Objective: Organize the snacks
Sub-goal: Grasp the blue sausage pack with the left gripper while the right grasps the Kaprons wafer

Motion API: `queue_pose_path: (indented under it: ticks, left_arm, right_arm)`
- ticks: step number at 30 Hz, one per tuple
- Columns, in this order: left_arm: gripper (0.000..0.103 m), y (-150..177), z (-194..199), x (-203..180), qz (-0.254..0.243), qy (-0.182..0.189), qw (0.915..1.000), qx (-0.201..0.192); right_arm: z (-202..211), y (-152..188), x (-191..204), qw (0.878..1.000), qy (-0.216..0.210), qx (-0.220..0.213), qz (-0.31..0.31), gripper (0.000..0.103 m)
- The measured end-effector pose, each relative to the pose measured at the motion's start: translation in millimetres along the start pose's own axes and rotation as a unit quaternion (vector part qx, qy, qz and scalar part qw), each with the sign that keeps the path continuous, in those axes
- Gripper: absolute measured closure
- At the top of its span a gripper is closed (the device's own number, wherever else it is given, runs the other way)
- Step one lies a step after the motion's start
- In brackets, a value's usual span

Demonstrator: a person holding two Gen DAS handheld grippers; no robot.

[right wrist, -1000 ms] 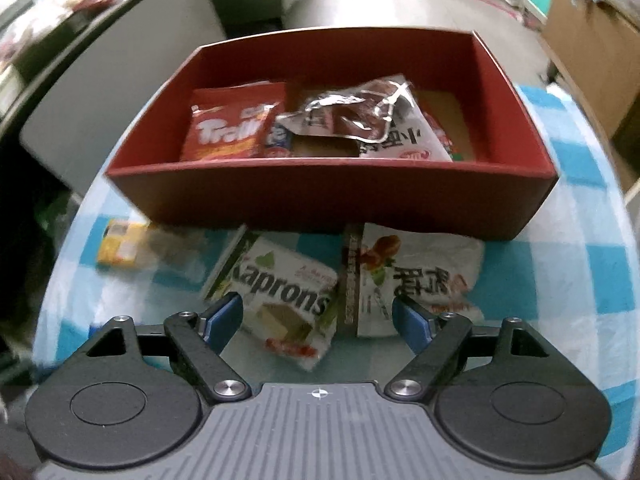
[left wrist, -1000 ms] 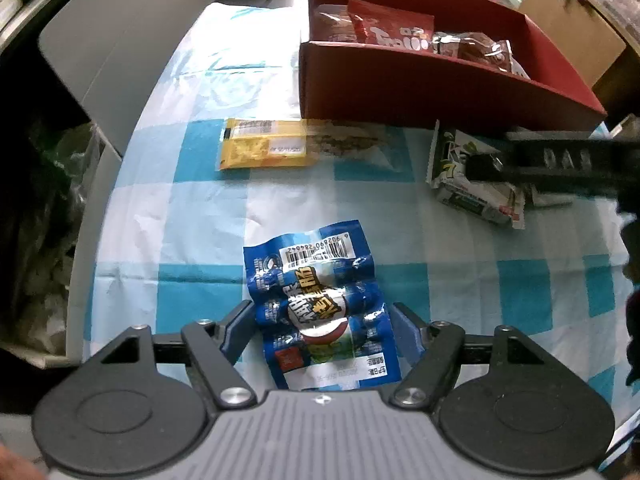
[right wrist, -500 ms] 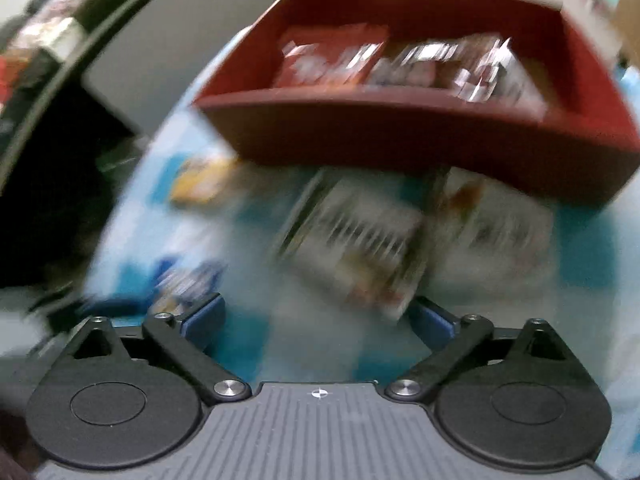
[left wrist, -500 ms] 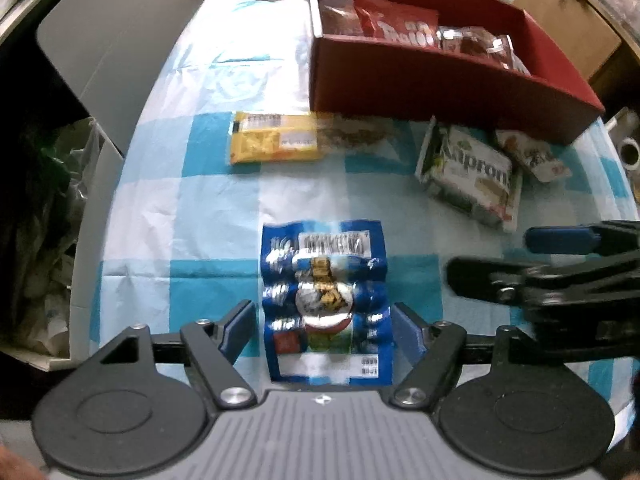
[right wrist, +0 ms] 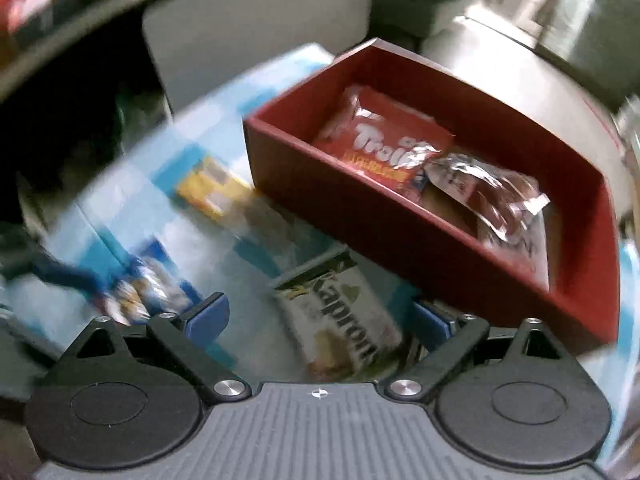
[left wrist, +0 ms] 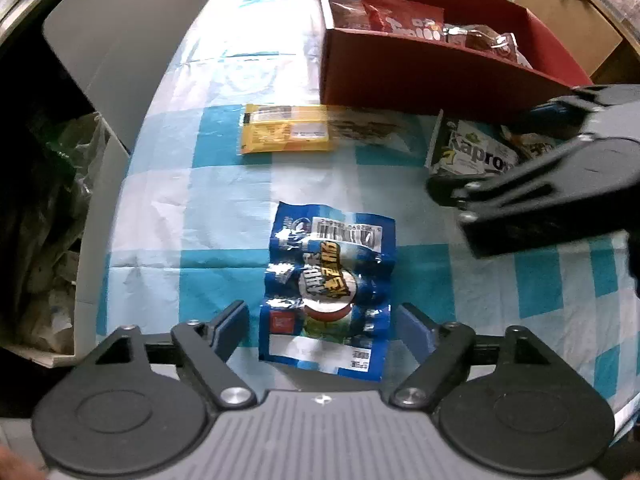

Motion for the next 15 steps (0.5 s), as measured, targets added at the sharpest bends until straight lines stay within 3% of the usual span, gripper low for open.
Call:
queue_pose_path:
  ticks: [3,5,10,12,15]
  left_arm:
    - [0.022,-1.0,-2.1,-0.9,-0.003,0.0,1.0,0.002]
    - [0.021,-0.5,-2.5,-2.3,-0.008,-0.004,1.0,0.003]
    - [0.019,1.8,-2.1,-8.0,-0.025,-0.015,0.9996,0.005]
    - [0.019,4.1,-1.3,-8.5,-0.028,-0.021,0.9994,0.002]
    - [0.019,7.7,-0.5,-5.5,-0.024,-0.028,0.9993,0.009]
  right_arm:
    - [-17.3,4.5,-13.1,0.999,-0.008,0.021,-0.04,0.005]
    - [-13.0,11.9,-19.8,0.997,-0.023,0.006,-0.069,0.004]
    - [6.5,39.2,-9.2,0.995,-0.045,0.027,-0.088,0.007]
    - [14.7,49.5,-12.4,0.992,-0.038,0.025,-0.119,0.008]
    - [15.0,62.0,-23.5,0.986,-0.019,0.02,-0.162,0.0]
Point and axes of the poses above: each gripper's, at about its wrist camera, not at the fingertips, and z roughly against the way its jaws point, x to its left, y to its underside, the point moved 6 cm from there along -z, roughly the way its jaws point, and after that the axes turned 14 degrees about -z, right-handed, at the moved point
